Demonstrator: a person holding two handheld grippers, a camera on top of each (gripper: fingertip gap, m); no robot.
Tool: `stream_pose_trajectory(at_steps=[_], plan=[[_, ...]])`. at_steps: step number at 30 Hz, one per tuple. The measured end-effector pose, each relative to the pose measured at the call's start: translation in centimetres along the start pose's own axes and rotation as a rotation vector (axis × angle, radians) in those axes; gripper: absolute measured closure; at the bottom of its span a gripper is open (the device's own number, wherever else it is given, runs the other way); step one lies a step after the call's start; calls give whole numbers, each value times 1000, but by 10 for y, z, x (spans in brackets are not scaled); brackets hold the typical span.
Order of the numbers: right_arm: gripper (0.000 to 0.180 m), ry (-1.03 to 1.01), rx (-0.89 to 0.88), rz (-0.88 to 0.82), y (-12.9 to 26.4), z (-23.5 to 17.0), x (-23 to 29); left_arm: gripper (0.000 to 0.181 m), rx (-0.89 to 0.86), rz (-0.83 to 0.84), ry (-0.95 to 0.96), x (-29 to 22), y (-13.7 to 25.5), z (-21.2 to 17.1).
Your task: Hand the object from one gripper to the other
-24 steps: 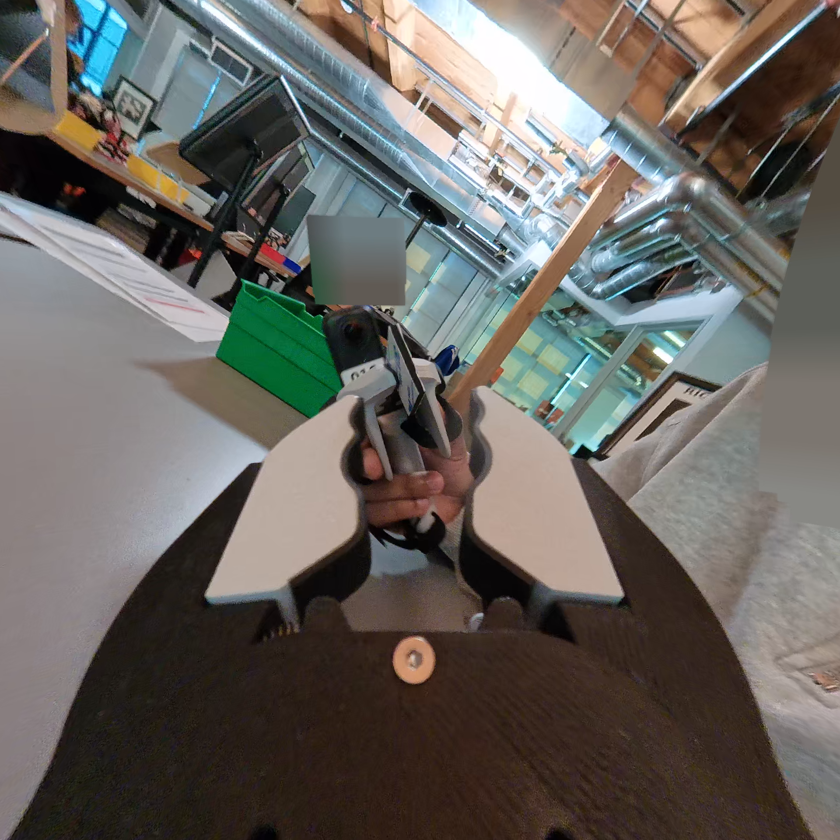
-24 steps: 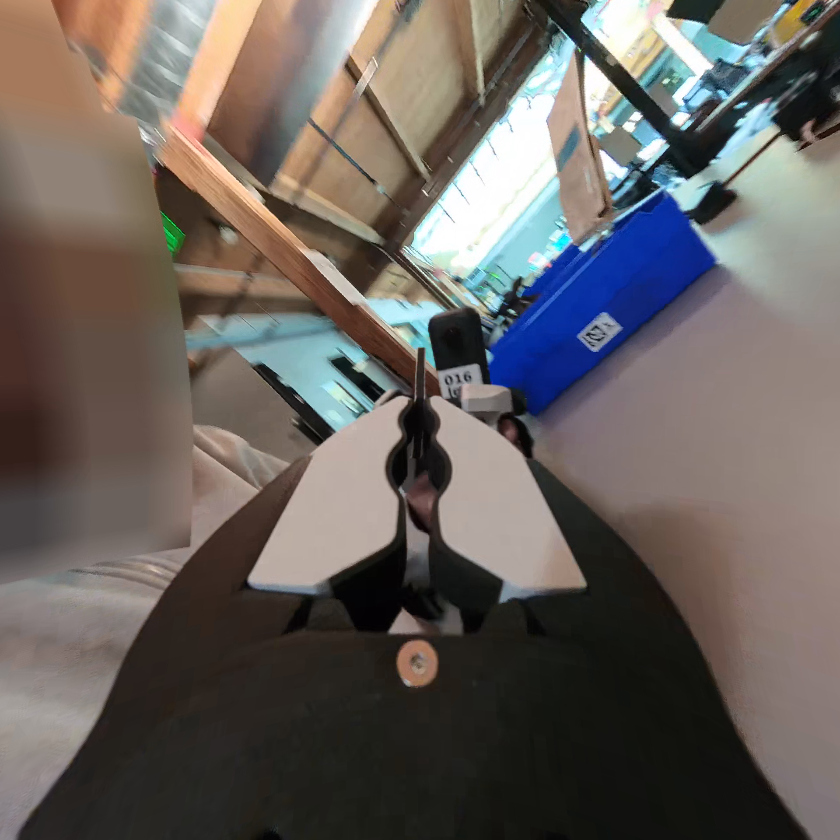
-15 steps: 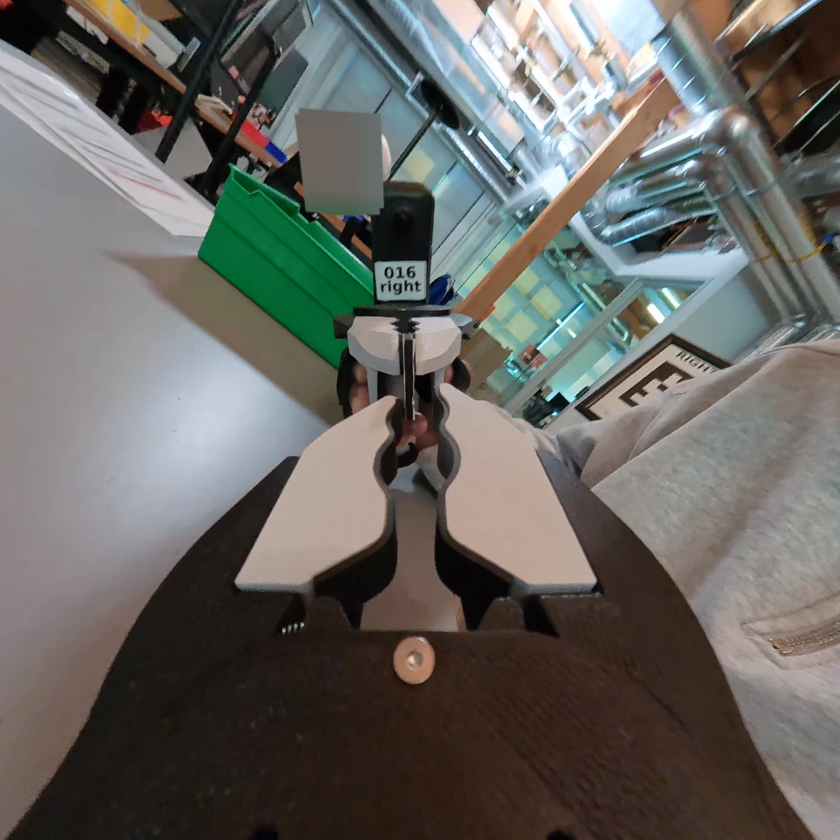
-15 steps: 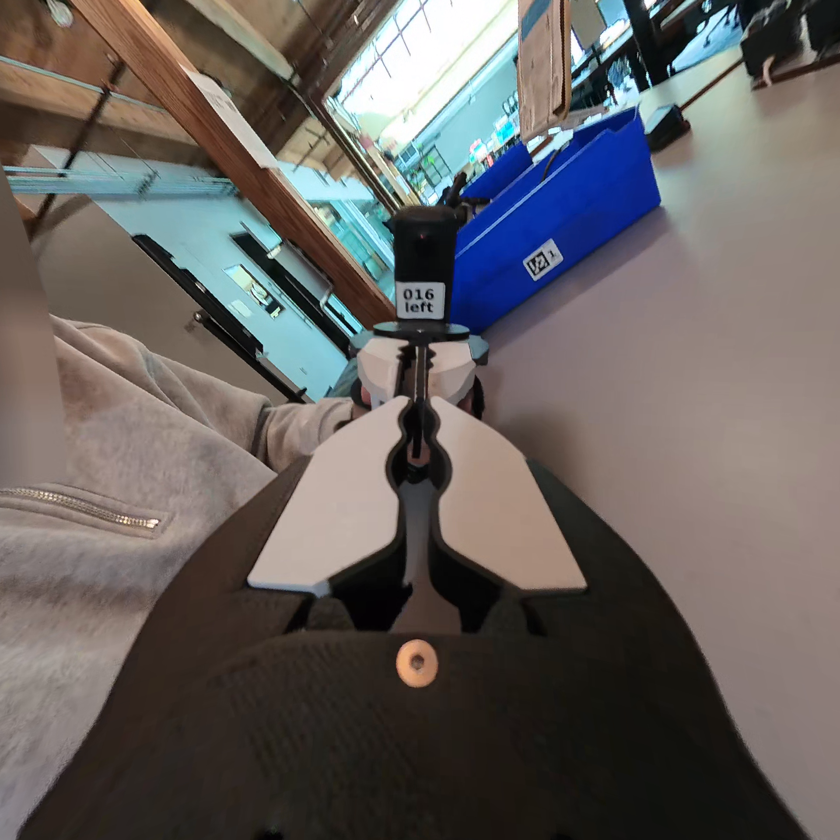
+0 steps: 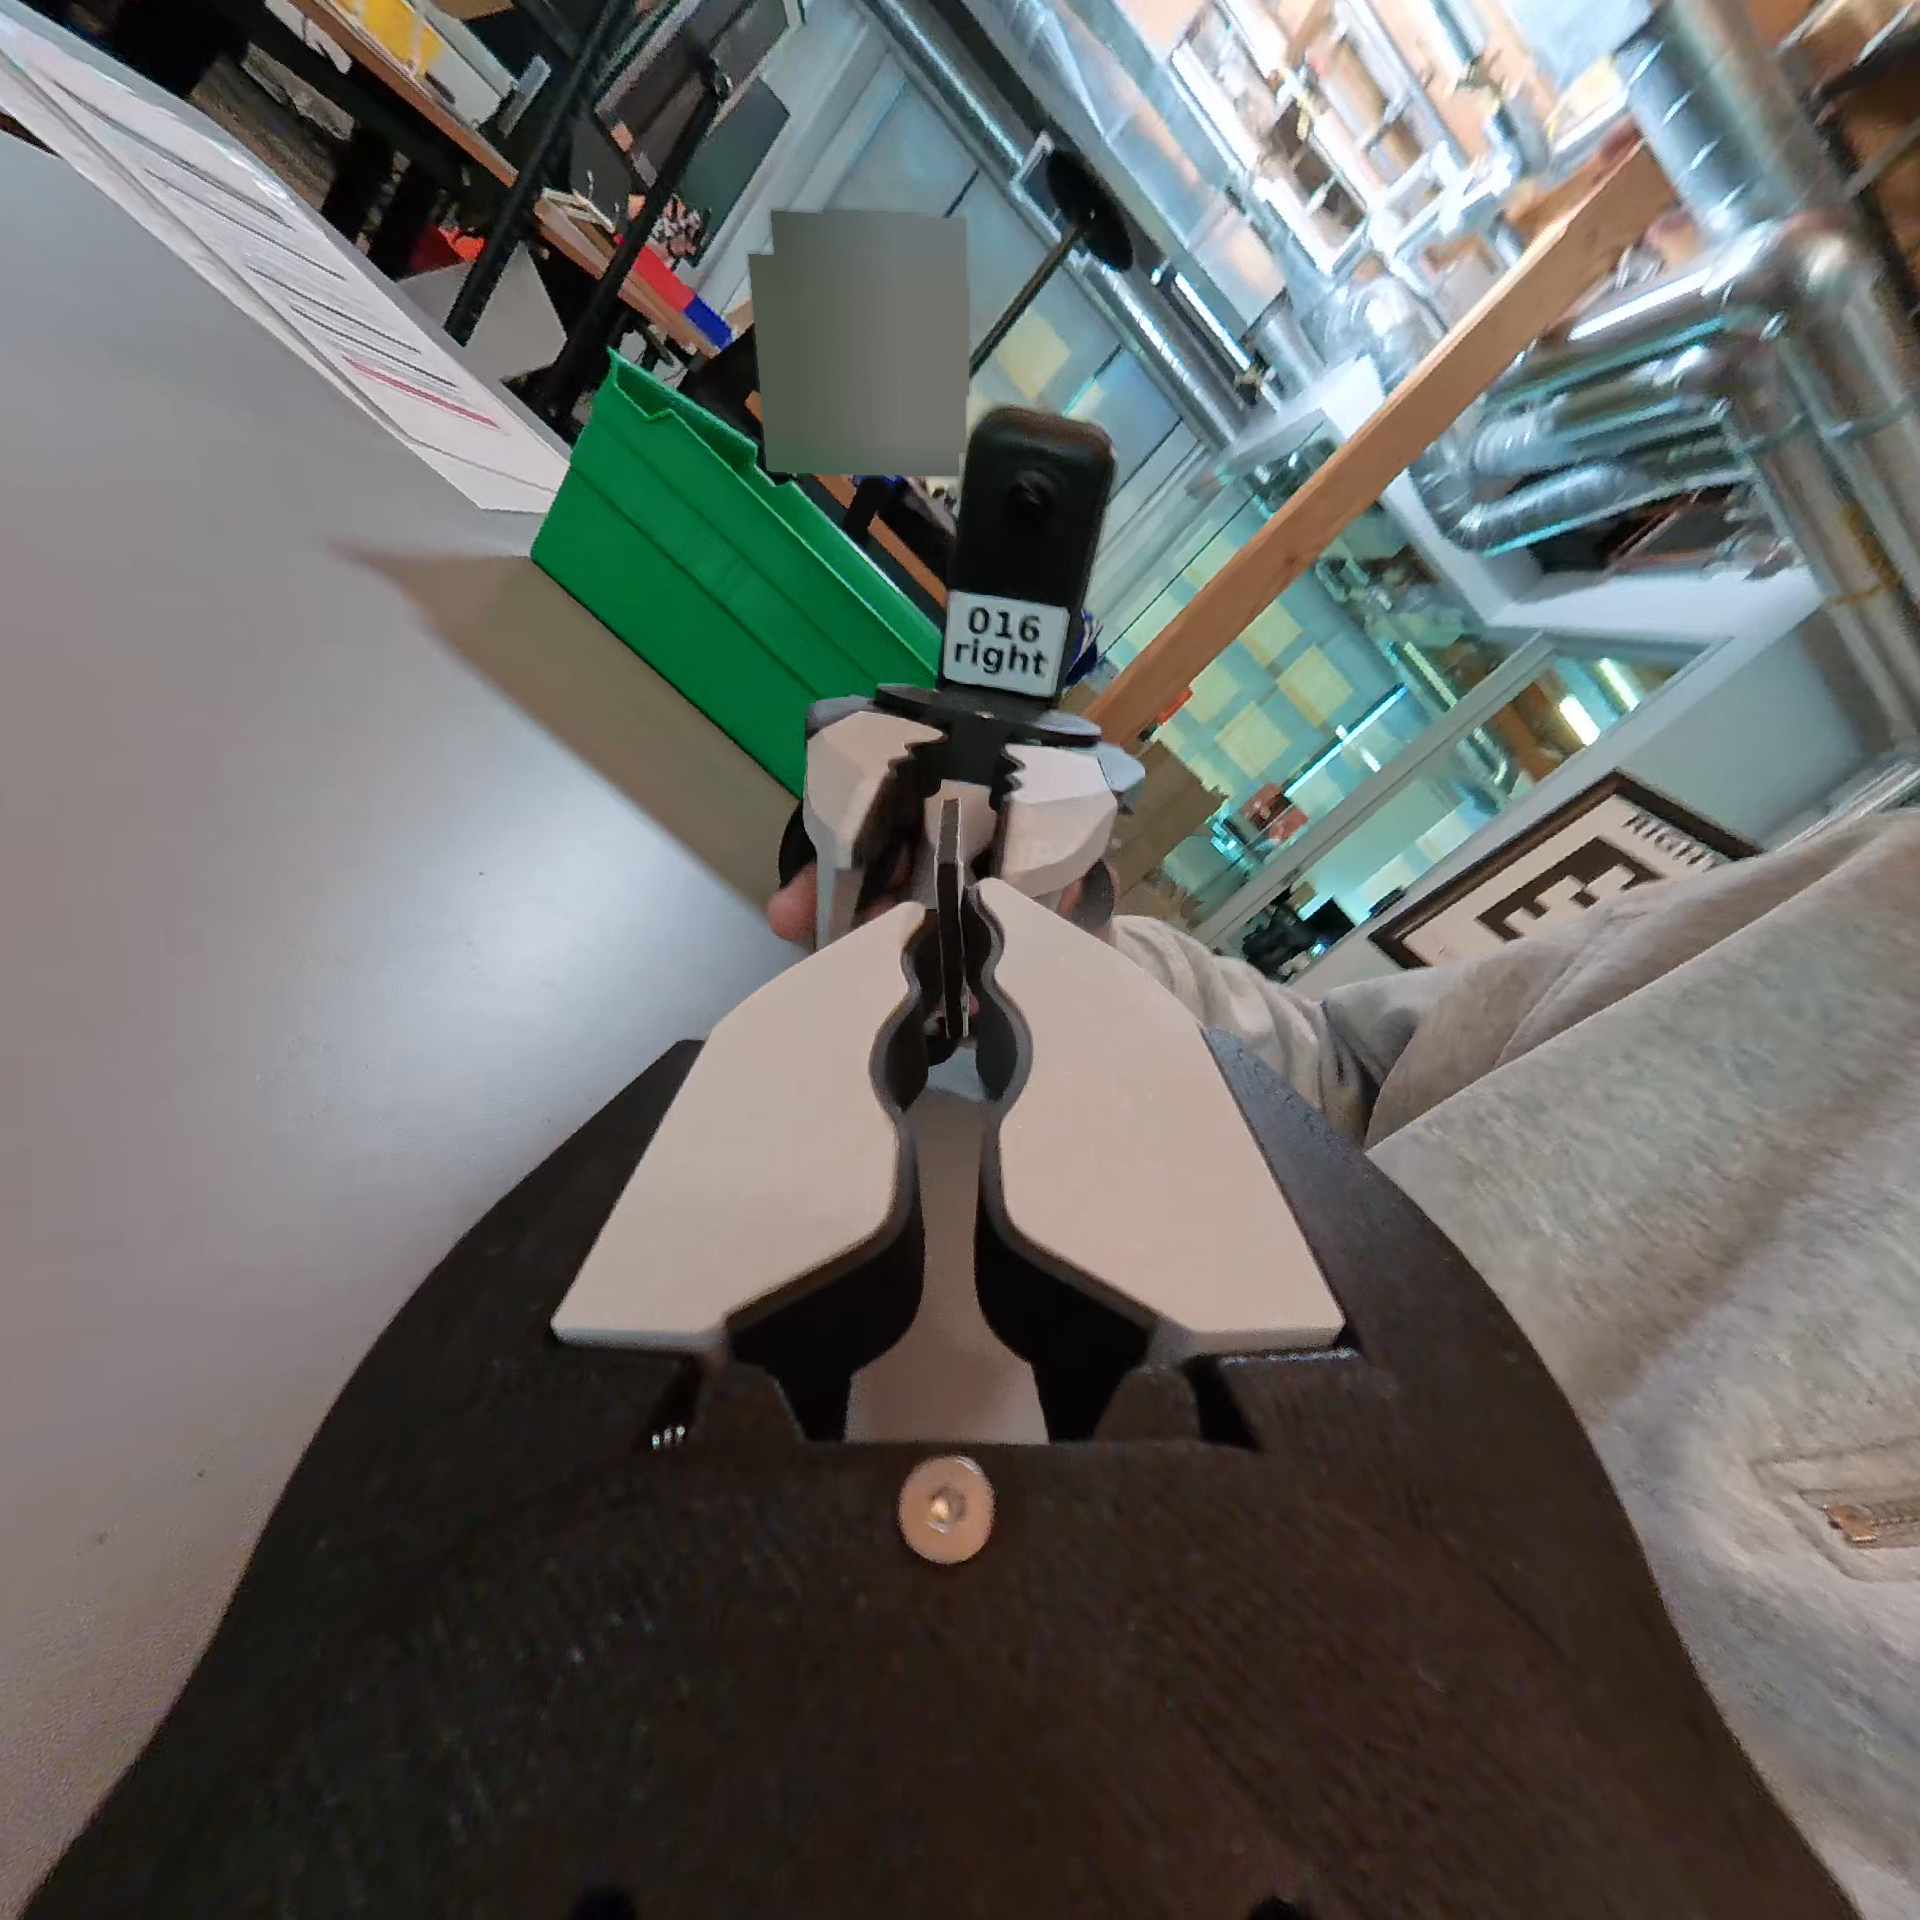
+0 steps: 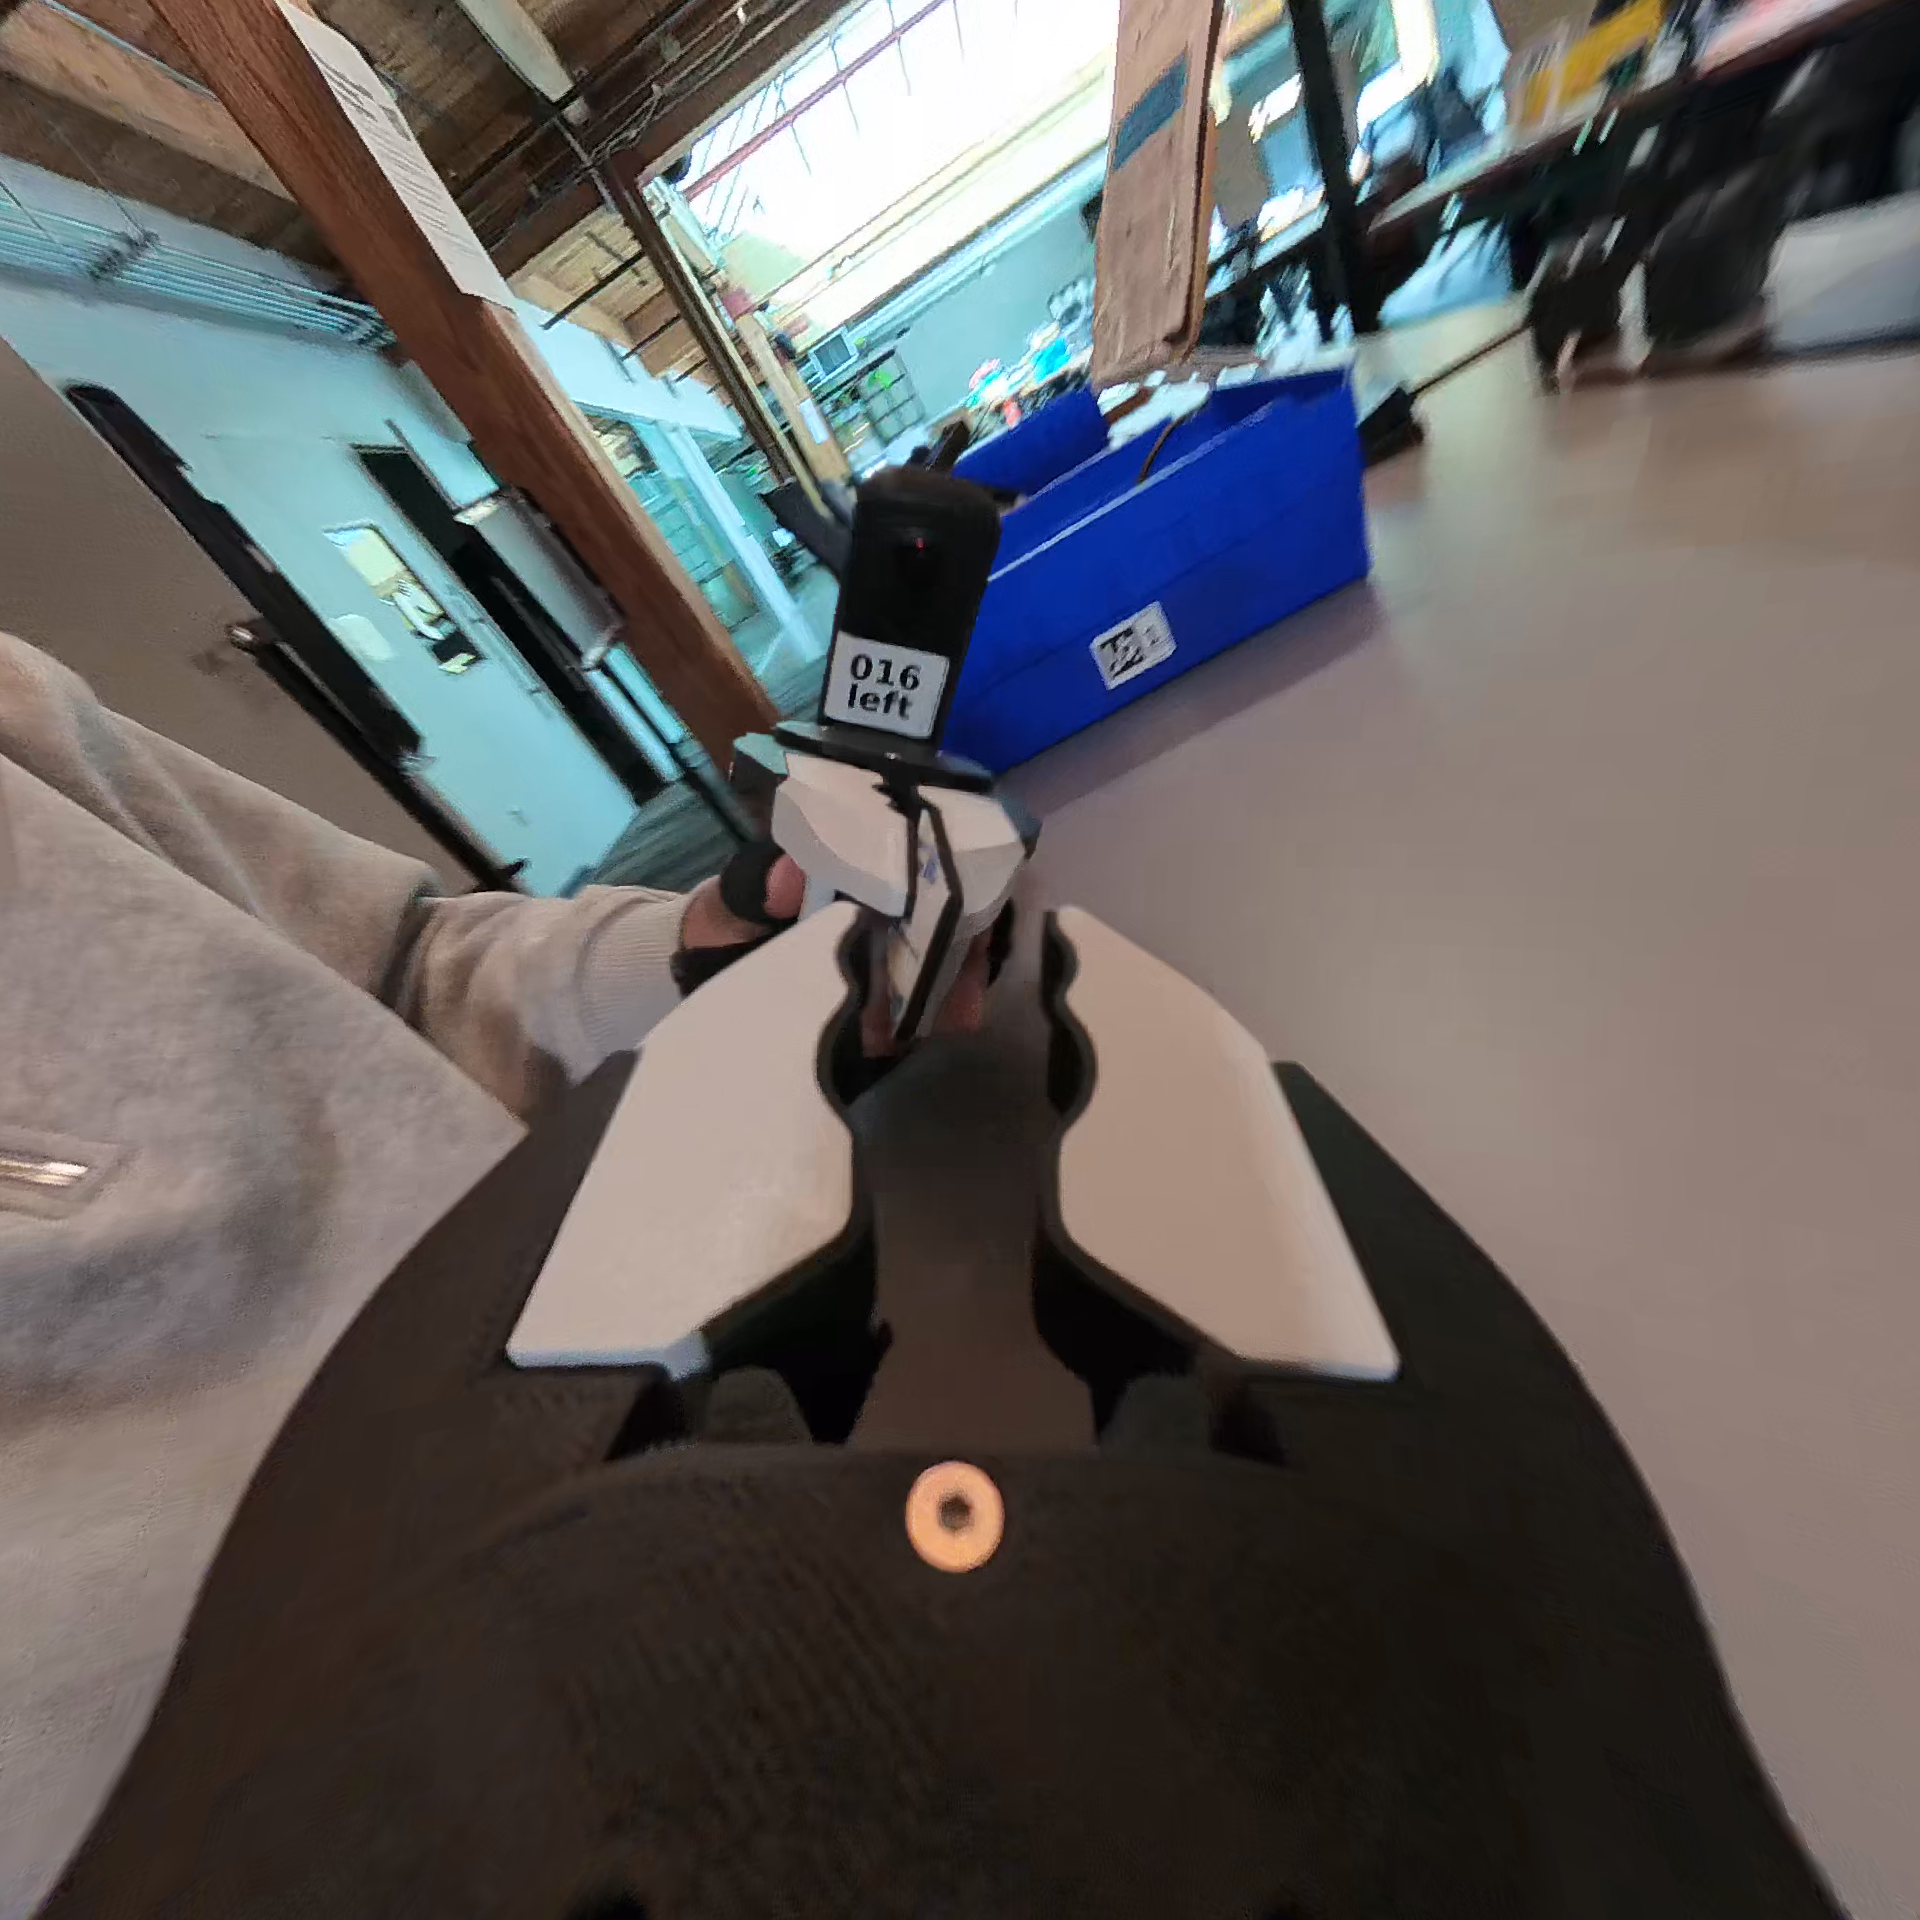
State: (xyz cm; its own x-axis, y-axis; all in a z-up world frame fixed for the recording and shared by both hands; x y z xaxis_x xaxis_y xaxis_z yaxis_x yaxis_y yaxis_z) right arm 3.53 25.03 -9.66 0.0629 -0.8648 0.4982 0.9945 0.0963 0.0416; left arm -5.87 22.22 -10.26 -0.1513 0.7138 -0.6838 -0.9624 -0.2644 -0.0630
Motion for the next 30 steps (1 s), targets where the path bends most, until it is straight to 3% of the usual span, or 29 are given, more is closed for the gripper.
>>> stream_pose_trajectory(at_steps=[6, 9, 20, 25, 26, 30], plan=[[117, 585, -82, -134, 1, 9, 15, 178, -80, -88, 200, 8, 7, 2], [120, 773, 28, -174, -3, -2, 18, 177, -54, -161, 299, 9, 5, -2], [146, 822, 88, -142, -5, -9, 22, 177, 7, -252, 372, 3, -2, -10], [146, 744, 101, -145, -4, -7, 23, 176, -19, -272, 382, 3, -3, -9], [146, 726, 101, -148, -4, -6, 23, 174, -27, -251, 370, 5, -3, -9], [146, 662, 77, -181, 0, -1, 19, 137, -92, -109, 309, 15, 0, -5]])
Point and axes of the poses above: each gripper's, where its closed fingertips meet, y back along the fingers, z out of its top, x = y × z across the jaws, the point moved 5 cm from there along y, back along the fingers, and after that the axes turned 2 degrees about x, right-handed, at the moved point
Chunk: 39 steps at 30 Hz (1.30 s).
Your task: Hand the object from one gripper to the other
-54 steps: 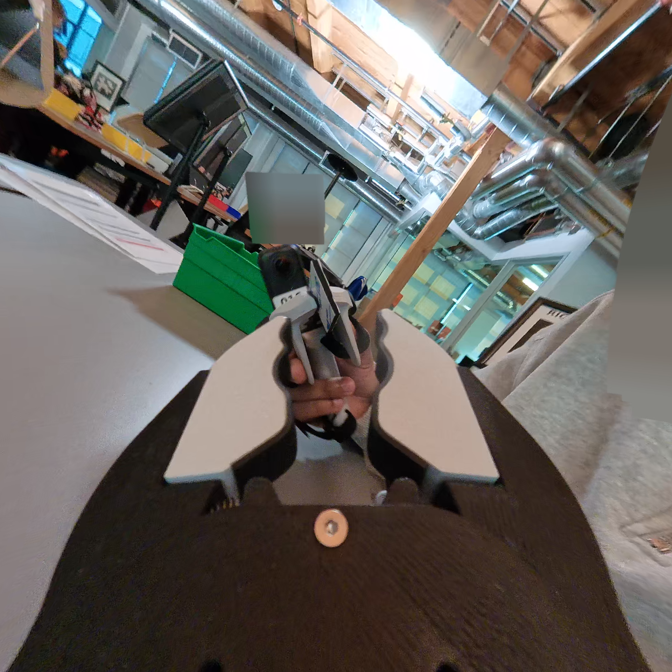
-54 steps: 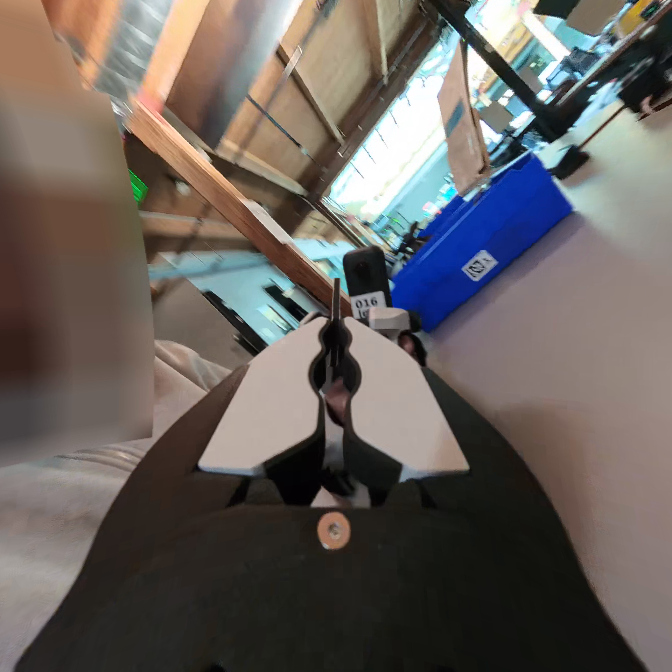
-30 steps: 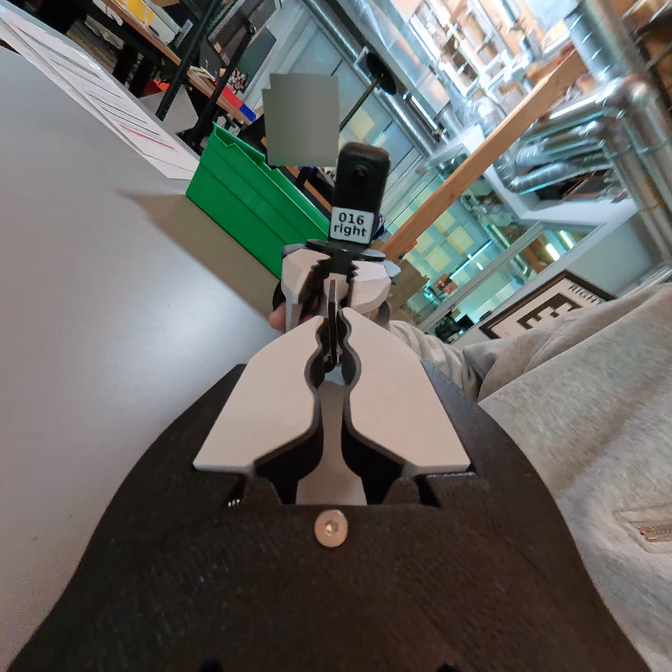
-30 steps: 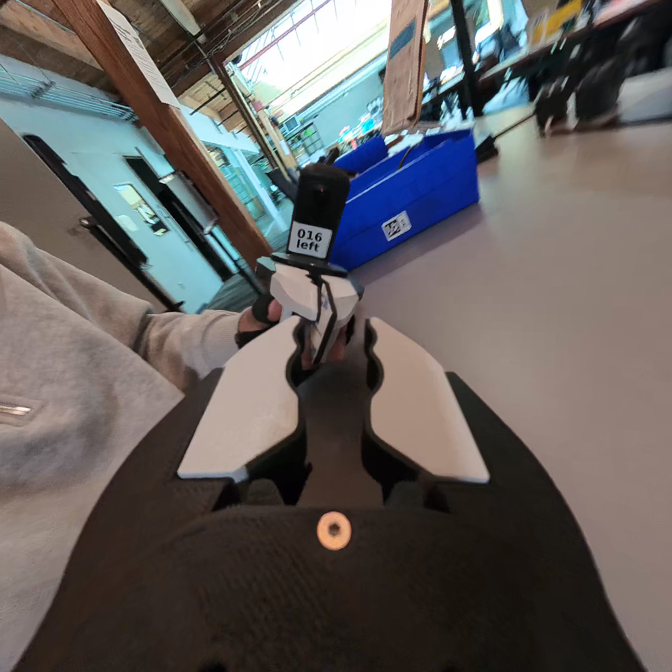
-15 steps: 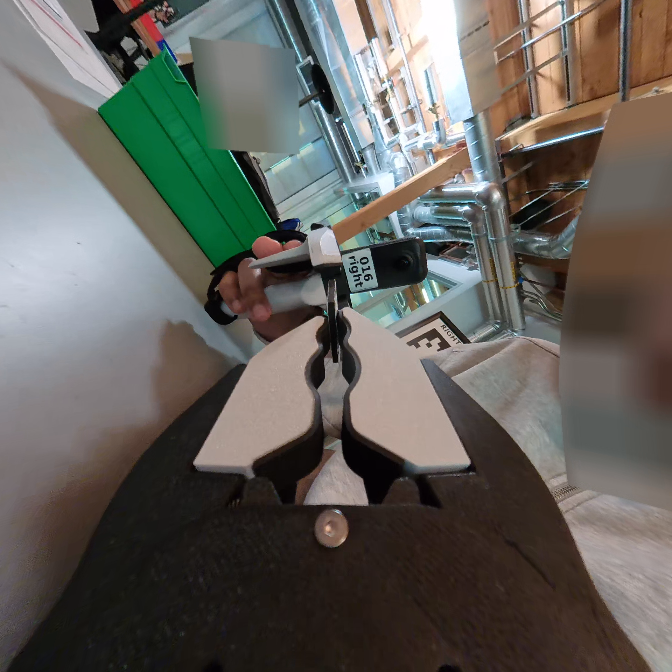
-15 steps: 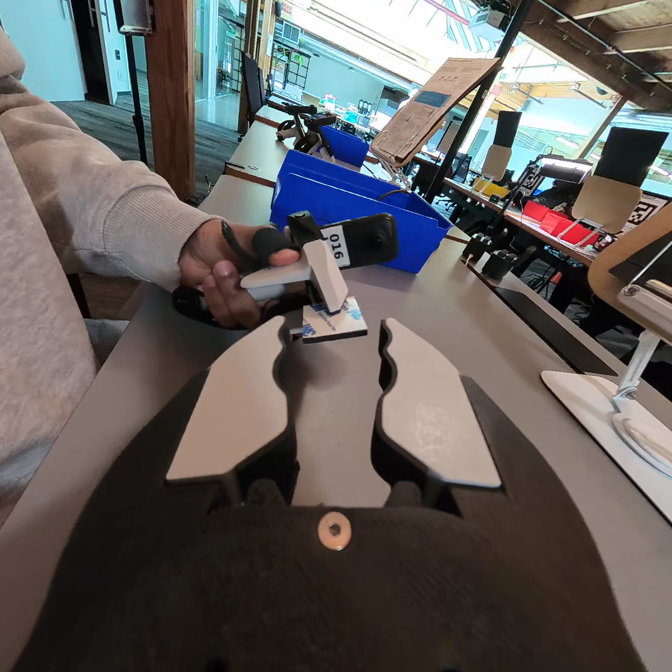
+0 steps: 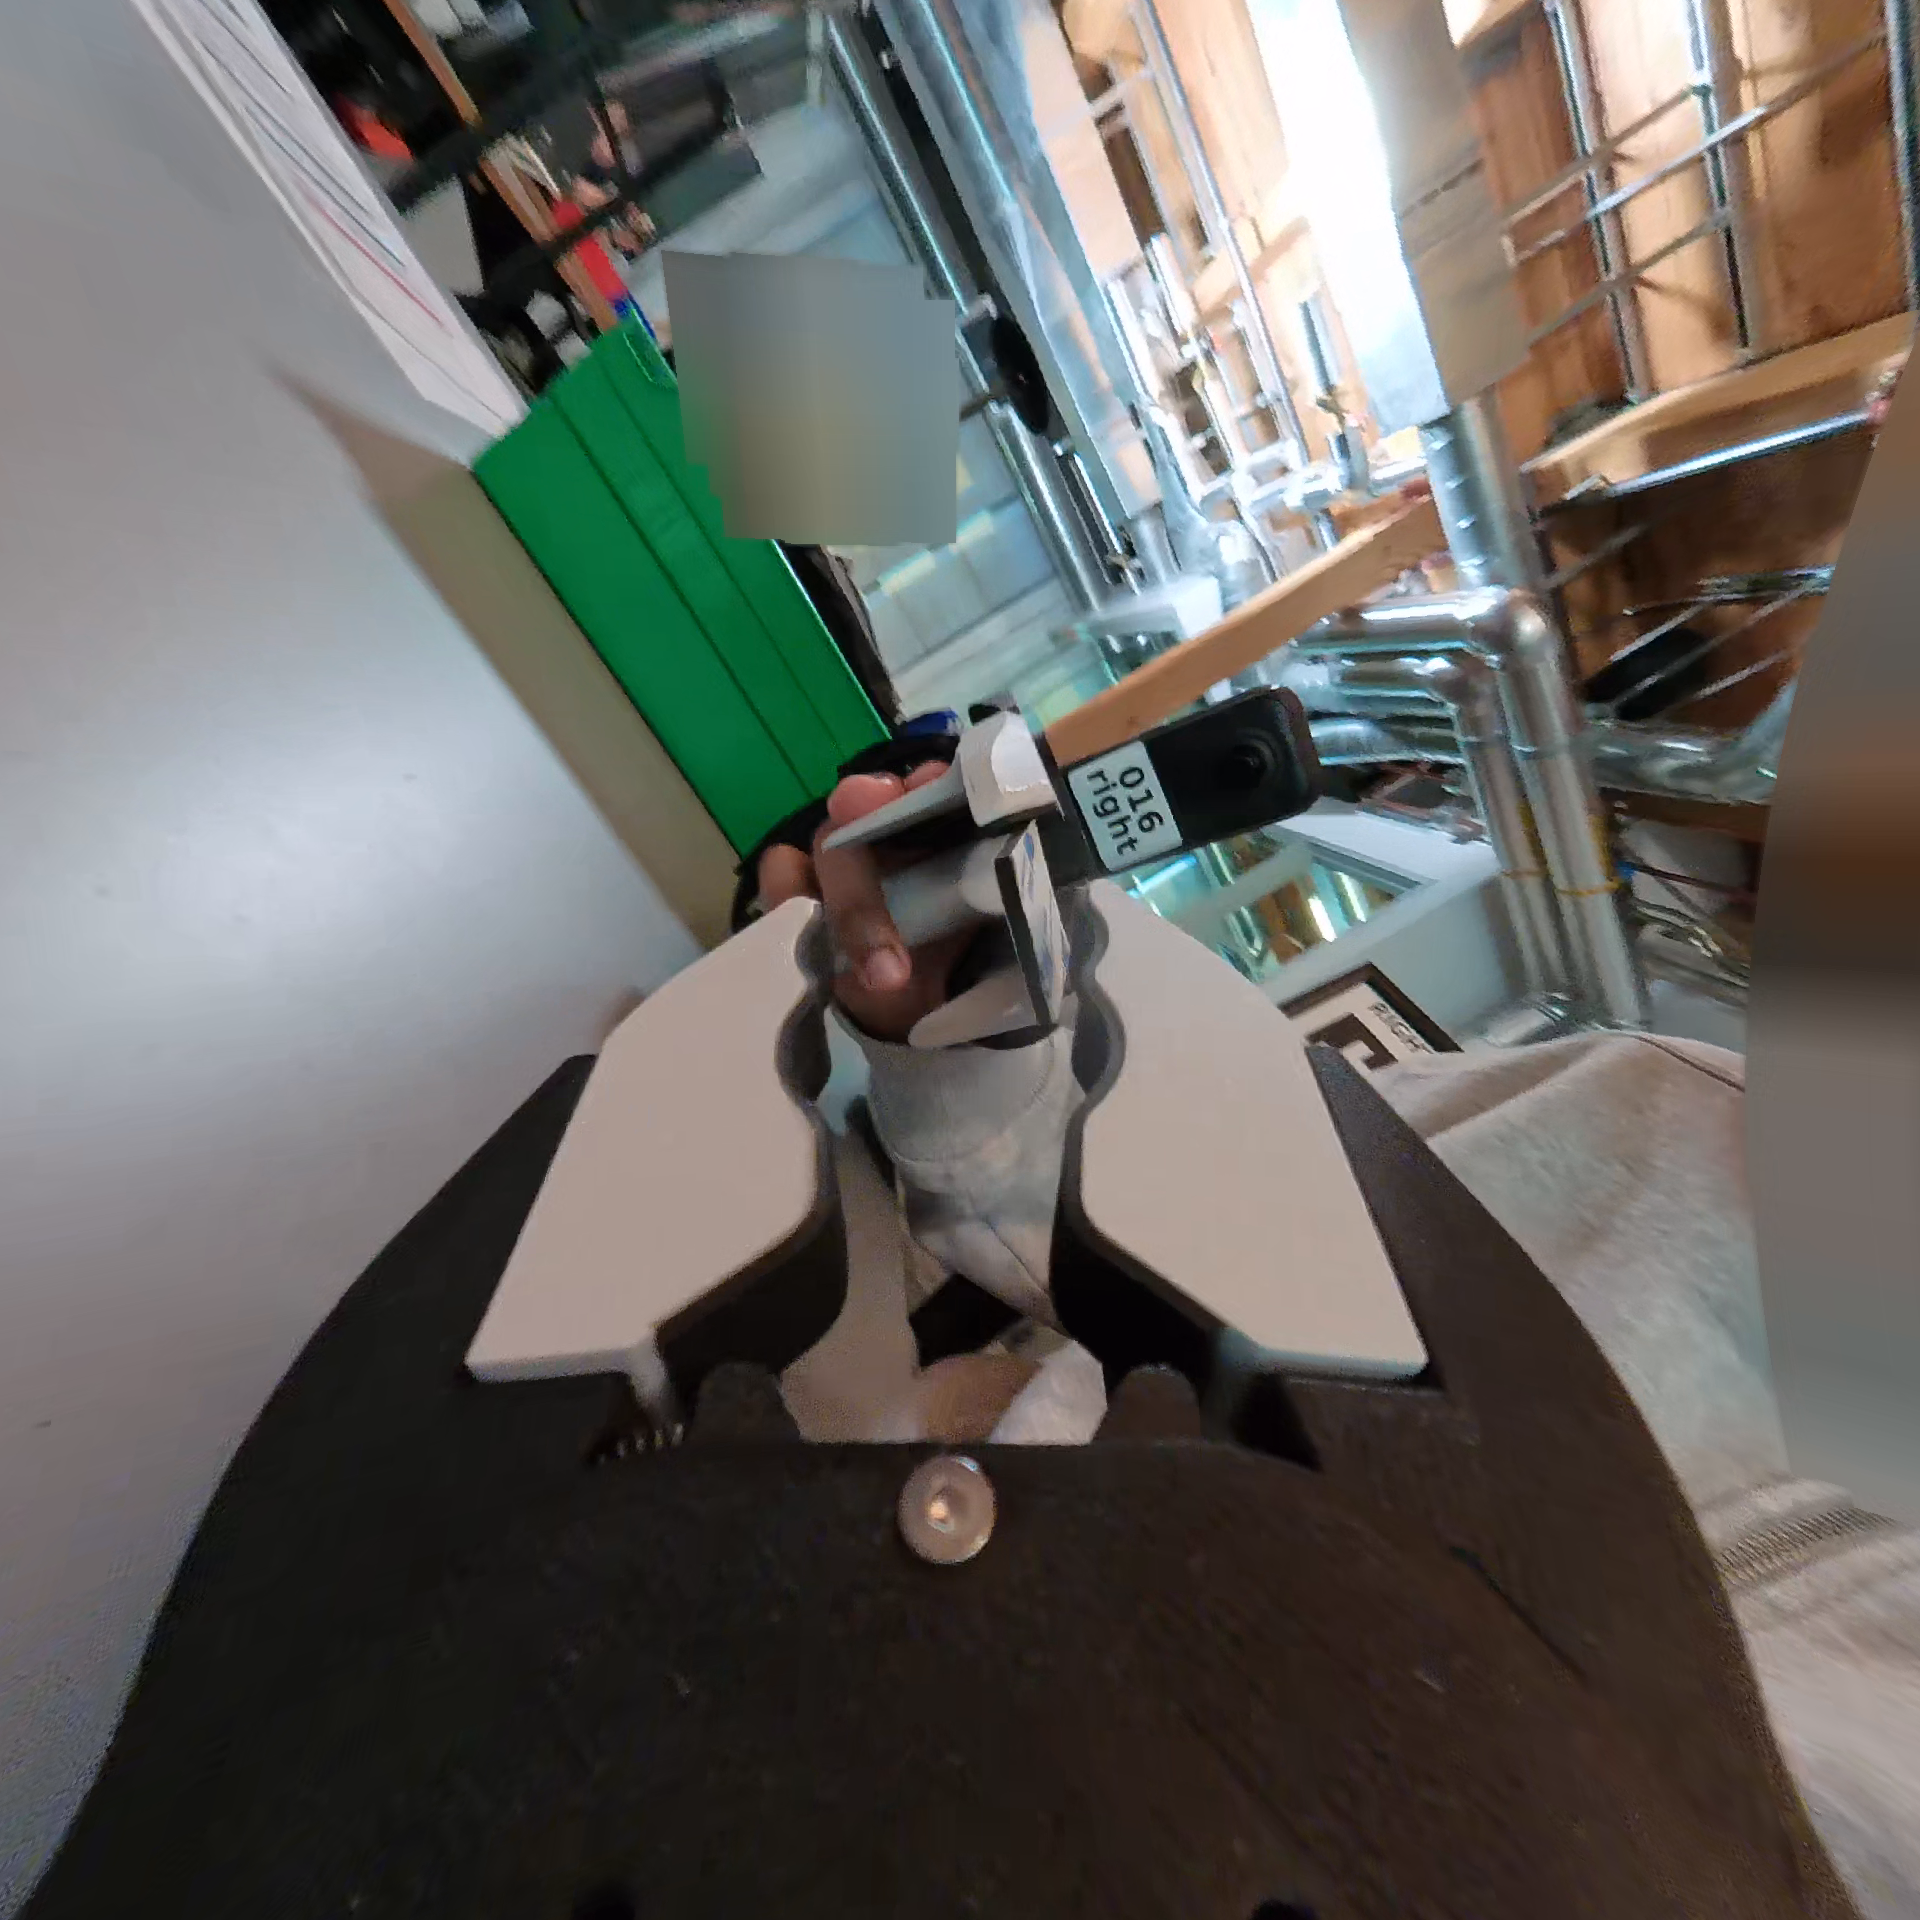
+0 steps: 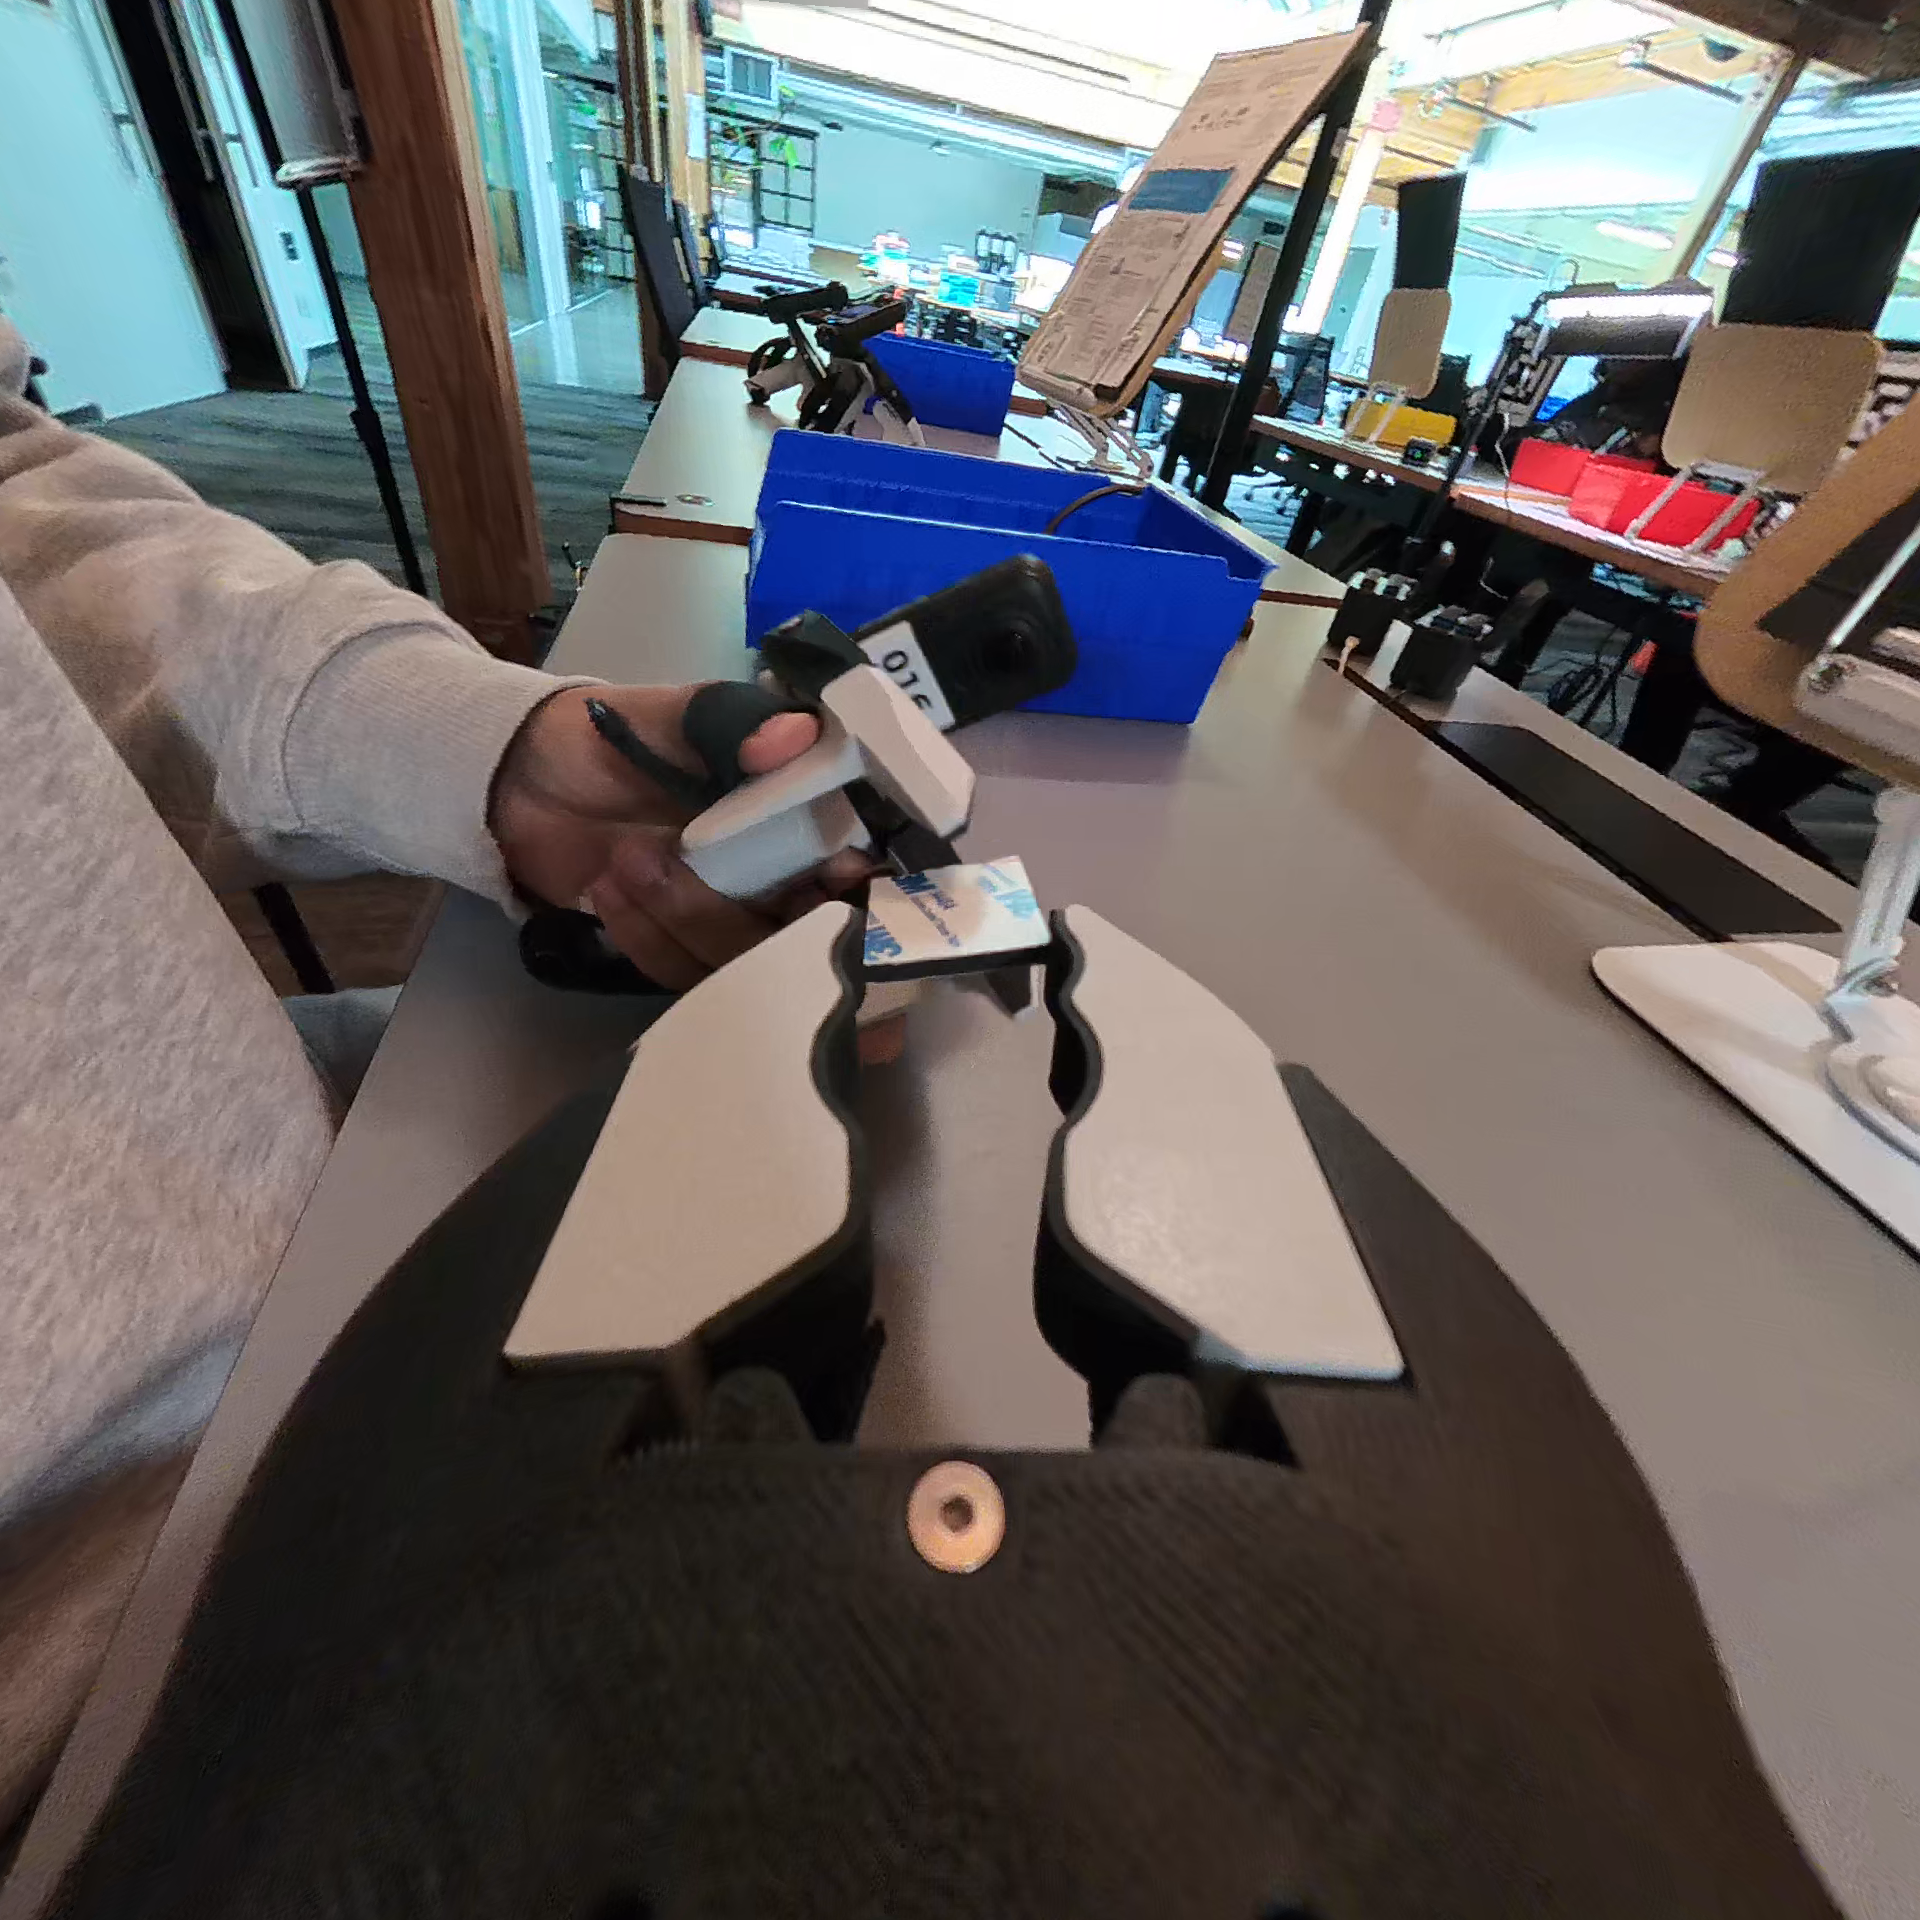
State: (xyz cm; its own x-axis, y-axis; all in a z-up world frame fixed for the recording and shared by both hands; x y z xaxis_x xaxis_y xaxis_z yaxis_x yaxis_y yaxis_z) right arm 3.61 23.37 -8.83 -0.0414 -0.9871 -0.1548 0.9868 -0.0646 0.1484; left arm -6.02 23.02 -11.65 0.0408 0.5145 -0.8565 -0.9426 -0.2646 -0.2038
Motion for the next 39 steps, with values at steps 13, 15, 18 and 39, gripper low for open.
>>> stream_pose_trajectory(at_steps=[13, 15, 18, 39], plan=[[145, -253, -11, 33, 0, 0, -4, 132, -116, 80, -401, -29, 6, 15], [145, -374, -63, 77, 4, 3, -8, 128, -100, 104, -494, -32, 5, 14], [145, -497, -135, 130, 9, 7, -12, 124, -43, 120, -566, -32, 0, 10], [130, -572, -181, 216, 3, 5, -7, 150, 45, 71, -574, -37, -8, -1]])
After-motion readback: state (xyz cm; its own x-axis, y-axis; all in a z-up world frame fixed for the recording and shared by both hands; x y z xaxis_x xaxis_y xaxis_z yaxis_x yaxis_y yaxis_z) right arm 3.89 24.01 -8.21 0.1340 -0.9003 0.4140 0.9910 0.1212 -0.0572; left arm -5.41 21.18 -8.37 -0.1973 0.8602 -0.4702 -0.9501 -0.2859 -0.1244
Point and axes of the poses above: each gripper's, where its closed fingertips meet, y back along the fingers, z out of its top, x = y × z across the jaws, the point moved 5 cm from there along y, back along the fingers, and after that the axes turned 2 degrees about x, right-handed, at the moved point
